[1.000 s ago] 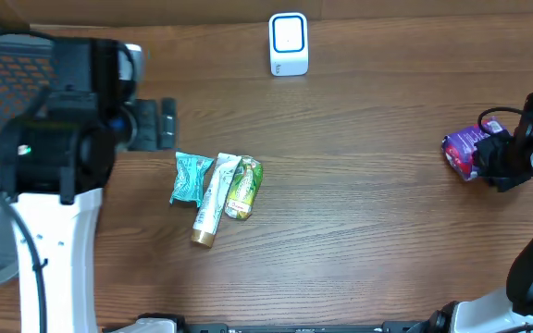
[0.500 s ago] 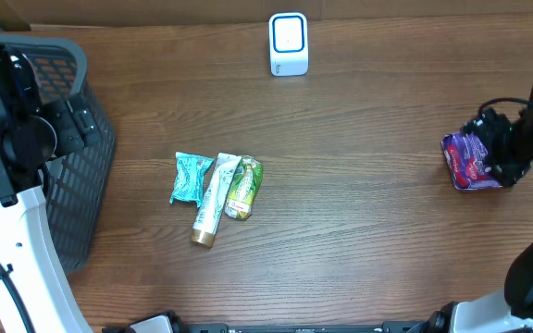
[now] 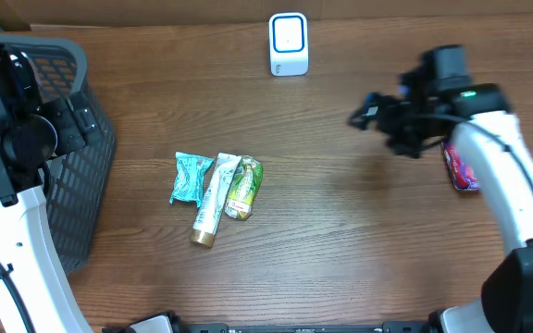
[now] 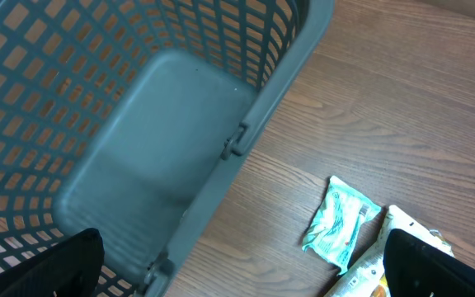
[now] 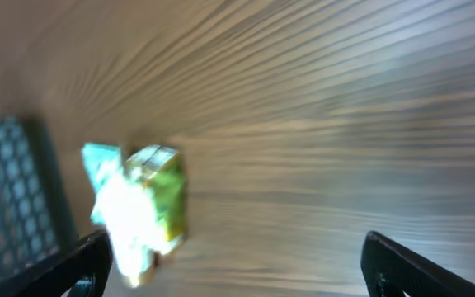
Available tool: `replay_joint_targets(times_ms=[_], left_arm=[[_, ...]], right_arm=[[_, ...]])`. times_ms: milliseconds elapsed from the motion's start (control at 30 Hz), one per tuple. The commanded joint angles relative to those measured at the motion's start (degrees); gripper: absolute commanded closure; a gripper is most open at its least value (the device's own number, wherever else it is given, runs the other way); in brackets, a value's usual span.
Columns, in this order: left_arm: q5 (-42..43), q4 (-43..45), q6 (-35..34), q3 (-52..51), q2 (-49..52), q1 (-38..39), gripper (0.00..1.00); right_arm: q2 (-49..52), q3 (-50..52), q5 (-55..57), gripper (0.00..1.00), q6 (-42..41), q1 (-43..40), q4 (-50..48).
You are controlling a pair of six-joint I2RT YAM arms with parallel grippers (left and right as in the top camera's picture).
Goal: Scan the item barcode
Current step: 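Release the package and move the right gripper to the green pouch, then grasp the green tea drink pouch with the right gripper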
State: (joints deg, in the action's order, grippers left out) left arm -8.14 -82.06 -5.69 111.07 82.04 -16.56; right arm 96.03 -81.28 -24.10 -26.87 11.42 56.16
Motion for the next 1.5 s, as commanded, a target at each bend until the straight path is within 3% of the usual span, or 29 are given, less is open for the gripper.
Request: replay_joint_targets(times_ms=[0, 367, 600, 867, 900, 933, 1100, 1300, 1400, 1467], left_arm=[[0.90, 0.20, -0.74, 1.07, 0.09, -0.15, 0.01], [0.90, 0.20, -0.74, 1.07, 0.09, -0.15, 0.00], [0.90, 0.20, -0.74, 1.07, 0.09, -0.15, 0.00], [0.90, 0.17, -0.74, 1.07, 0.09, -0.15, 0.01], [0.92, 0.17, -0.74, 1.07, 0.09, -0.15, 0.01], [0.92, 0.17, -0.74, 1.07, 0.09, -0.15, 0.00], [0.90, 0.20, -0.74, 1.07, 0.09, -0.15, 0.00], [0.90, 0.17, -0.74, 1.07, 0.09, -0.15, 0.00], [0.90, 0.17, -0.74, 1.05, 0.09, -0.15, 0.00], [0.92, 0.17, -0.74, 1.07, 0.09, -0.15, 0.00]], right_arm=[[2.69, 1.03, -0.66, 0.04, -7.32, 8.28, -3.21], [12.68, 1.03, 7.96, 0.12, -24.09, 27.91, -12.52], [18.56, 1.03, 11.65, 0.19, -30.21, 33.55, -18.23], [23.45, 1.03, 12.11, 0.20, -30.14, 35.82, -23.56], [23.54, 1.03, 12.15, 0.25, -30.14, 35.82, -23.56], [23.71, 1.03, 12.74, 0.38, -30.08, 36.02, -23.56], [23.80, 1.03, 13.55, 0.62, -28.44, 37.05, -23.19], [23.76, 1.01, 7.74, 0.86, -28.09, 35.63, -21.97], [23.56, 0.90, 0.72, 0.96, -22.93, 32.83, -20.96], [23.04, 0.85, -4.79, 0.96, -16.41, 30.23, -20.72]])
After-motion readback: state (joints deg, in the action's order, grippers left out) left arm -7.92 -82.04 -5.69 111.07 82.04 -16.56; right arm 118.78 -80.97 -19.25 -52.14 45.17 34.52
